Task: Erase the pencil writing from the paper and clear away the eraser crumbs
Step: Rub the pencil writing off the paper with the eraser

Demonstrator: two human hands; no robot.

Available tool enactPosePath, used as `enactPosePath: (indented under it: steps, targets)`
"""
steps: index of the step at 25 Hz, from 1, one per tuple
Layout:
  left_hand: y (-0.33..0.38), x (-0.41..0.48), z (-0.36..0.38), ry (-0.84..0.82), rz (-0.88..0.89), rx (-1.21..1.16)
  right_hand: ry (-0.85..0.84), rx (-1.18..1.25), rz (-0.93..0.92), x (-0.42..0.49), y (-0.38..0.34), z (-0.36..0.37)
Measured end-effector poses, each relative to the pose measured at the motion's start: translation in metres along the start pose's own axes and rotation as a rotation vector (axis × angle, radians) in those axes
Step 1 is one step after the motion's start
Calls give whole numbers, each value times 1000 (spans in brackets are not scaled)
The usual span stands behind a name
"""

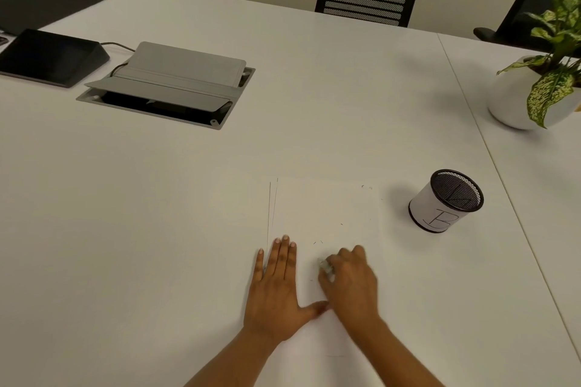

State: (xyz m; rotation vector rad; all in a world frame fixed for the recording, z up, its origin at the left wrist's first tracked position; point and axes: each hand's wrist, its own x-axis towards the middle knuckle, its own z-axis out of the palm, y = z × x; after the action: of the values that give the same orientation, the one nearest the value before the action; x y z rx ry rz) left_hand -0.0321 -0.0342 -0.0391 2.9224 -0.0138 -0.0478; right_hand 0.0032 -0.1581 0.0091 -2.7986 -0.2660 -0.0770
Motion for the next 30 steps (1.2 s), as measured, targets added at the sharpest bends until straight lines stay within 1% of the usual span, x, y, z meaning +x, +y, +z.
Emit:
enactPosePath:
  steps: [2, 4, 6, 10, 13, 15, 18, 19, 21, 23, 26, 28, 30]
  targets:
    - [-1, 0, 0, 18, 13, 7, -51, -28, -151, -13, -12, 2]
    - [0, 0, 0, 6, 11, 9, -40, -42, -189, -12, -8, 0]
    - [0, 0, 1, -7, 1, 4, -8, -43, -132, 0, 4, -2]
    - [-2, 0, 5, -5, -5, -38, 26, -65, 81, 32, 29, -1]
    - [-2, 1, 6, -6, -3, -43, 90, -65, 145, 45, 38, -2]
    - [-2, 1, 7, -18, -9, -46, 75, -55, 131, 42, 26, 0]
    - [-1, 2, 7, -14, -17, -45, -13, -52, -40, 22, 2, 2]
    - [-1, 2, 7, -12, -17, -42, -19, -61, -73, 20, 2, 3]
    - [-2, 1, 7, -11, -13, -31, -2, -48, -43, 27, 15, 0]
    - [-2, 1, 6, -4, -4, -29, 71, -56, 54, 39, 34, -3]
    - [-1, 1, 6, 6, -4, -40, 71, -71, 122, 41, 47, -8]
    - [-1, 1, 5, -1, -8, -48, 37, -65, 85, 23, 39, -8]
    - [-1, 0, 4, -7, -12, -59, -19, -38, -12, -6, 26, -6]
